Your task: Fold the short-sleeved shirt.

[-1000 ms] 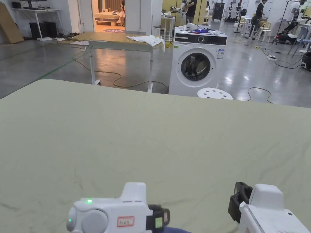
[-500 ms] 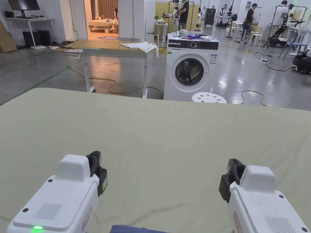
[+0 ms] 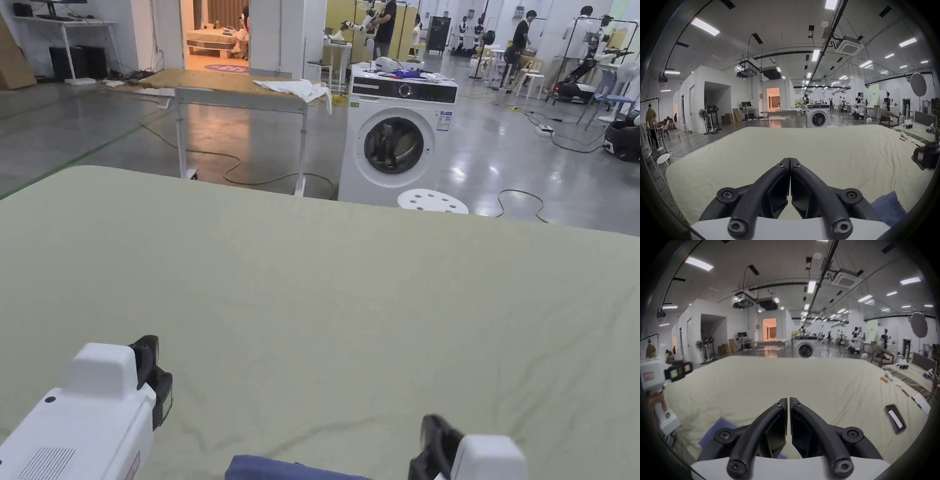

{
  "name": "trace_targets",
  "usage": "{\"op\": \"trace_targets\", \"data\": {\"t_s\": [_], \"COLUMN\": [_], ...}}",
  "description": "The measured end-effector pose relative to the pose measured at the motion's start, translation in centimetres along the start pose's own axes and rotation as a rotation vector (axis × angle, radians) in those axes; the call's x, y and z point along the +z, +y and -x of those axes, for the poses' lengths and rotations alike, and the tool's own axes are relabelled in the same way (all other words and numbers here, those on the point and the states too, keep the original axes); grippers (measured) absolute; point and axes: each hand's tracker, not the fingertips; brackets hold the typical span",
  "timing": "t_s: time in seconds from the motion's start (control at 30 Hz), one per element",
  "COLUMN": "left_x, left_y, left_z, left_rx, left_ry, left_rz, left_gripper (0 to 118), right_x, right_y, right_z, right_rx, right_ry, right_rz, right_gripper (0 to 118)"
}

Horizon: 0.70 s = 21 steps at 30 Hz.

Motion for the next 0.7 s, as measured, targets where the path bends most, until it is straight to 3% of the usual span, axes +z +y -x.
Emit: {"op": "trace_targets", "data": {"t_s": [0.13,0.37,0.47,0.7], "left_x": [-0.1,-0.7,-1.9,-4.2], "left_y": [-1.8,-4.5,-5.6,-7.5], "left_z": [0.9,2.7,3.7,5.9], "left_rx": [0.047,0.176,0.295,0.55], "left_ry": [-0.029,-0.159,-0.267,-0.592], "left_rz": [0.082,0.287,0.451,0.653], "left_gripper": [2,2,8,76], "right_x": [-0.7,-3.6,-3.5,-3.8], "right_y": [-3.6,-8.5,-8.8,-9.5], "right_z": [2.5,3.0,2.9,2.6], "right_rx": [0.009,0.039,0.052,0.093], "right_ry": [0.063,-0.001,-0.018,-0.057], "right_rz": [0.115,0.205,0.194,0.19], "right_gripper": [2,2,2,2]}}
